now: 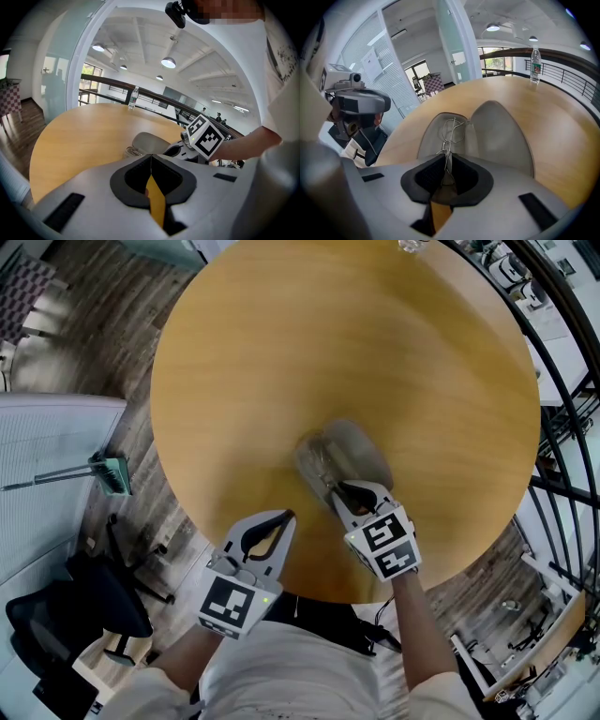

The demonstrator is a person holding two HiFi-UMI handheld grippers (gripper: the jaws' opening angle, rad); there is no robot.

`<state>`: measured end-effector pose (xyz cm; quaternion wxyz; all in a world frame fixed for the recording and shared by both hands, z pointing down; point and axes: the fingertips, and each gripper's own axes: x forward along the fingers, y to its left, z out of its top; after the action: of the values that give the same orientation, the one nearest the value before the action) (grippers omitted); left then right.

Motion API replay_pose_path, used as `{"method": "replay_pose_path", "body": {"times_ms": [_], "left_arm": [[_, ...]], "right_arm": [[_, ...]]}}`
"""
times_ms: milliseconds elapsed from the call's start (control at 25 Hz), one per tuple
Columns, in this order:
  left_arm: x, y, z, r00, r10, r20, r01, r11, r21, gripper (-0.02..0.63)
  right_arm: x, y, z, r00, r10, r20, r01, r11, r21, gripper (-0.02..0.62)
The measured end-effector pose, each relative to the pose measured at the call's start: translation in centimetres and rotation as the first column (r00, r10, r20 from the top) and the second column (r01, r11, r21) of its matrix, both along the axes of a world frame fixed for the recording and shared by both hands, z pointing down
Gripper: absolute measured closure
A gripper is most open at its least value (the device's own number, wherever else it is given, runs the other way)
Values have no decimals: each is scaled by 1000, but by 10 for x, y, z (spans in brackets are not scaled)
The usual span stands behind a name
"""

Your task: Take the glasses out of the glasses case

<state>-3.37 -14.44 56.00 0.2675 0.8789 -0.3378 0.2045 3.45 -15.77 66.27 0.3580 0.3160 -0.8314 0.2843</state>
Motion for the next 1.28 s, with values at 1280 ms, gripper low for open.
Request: {"method": "replay_pose_path", "body": {"times_ms": [1280], "left_arm": [[-5, 12, -22, 1000, -6, 7, 5, 998, 58, 581]], "right_arm": [[-2, 4, -39, 999, 8, 41, -10, 998, 70, 563]]}}
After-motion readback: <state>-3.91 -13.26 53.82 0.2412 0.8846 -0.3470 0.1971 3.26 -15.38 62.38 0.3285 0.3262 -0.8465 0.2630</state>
